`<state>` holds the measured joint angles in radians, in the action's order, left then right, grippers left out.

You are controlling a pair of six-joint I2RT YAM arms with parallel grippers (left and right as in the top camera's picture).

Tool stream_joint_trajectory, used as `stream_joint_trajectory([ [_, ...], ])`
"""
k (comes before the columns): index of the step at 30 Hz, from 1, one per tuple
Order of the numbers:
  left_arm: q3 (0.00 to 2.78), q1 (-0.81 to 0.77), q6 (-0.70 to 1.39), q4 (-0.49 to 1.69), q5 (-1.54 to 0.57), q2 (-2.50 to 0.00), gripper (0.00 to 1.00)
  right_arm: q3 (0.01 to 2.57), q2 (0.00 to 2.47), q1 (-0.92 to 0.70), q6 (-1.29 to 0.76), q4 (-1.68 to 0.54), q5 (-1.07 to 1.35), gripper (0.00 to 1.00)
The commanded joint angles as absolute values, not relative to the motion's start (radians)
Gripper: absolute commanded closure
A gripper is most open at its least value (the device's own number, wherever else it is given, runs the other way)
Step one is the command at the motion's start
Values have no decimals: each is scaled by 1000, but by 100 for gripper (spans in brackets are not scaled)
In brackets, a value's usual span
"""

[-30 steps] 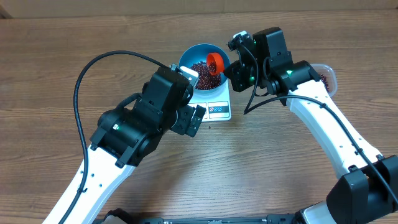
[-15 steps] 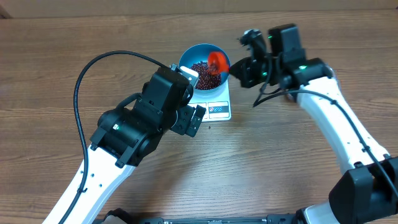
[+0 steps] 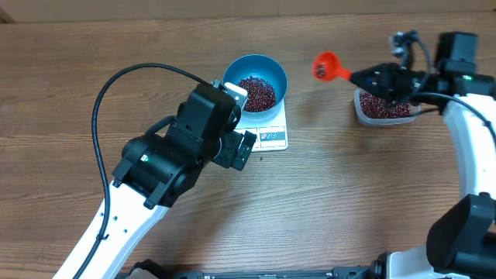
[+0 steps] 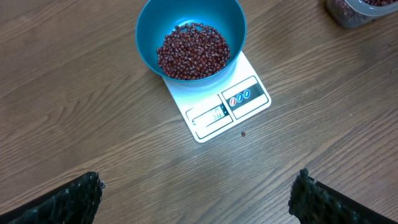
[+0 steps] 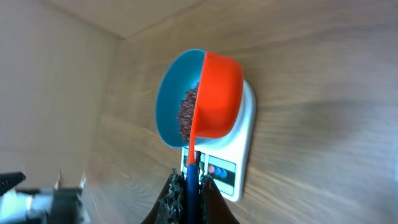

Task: Scoop item into bowl and weigh 150g on scale
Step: 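Move the empty scoop back over the bean tub with the right gripper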

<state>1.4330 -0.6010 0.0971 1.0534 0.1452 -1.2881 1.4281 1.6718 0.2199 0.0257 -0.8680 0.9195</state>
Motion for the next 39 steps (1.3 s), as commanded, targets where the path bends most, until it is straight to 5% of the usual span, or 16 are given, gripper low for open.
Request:
stream_joint_trajectory([
  [1,1437,-594,82,1050,137,-1295,0,1454,1628,316,34,-935,870,96],
  [16,1437,-594,82,1050,137,-1295,0,1454,1628,366,-84,-1019,338,96],
  [33,1437,-594,82,1050,137,-1295,0,1454,1628,-8,-108,-988,-389,96],
  [39,1437,-594,82,1050,137,-1295,0,1454,1628,-73,-109,-982,-445,96],
])
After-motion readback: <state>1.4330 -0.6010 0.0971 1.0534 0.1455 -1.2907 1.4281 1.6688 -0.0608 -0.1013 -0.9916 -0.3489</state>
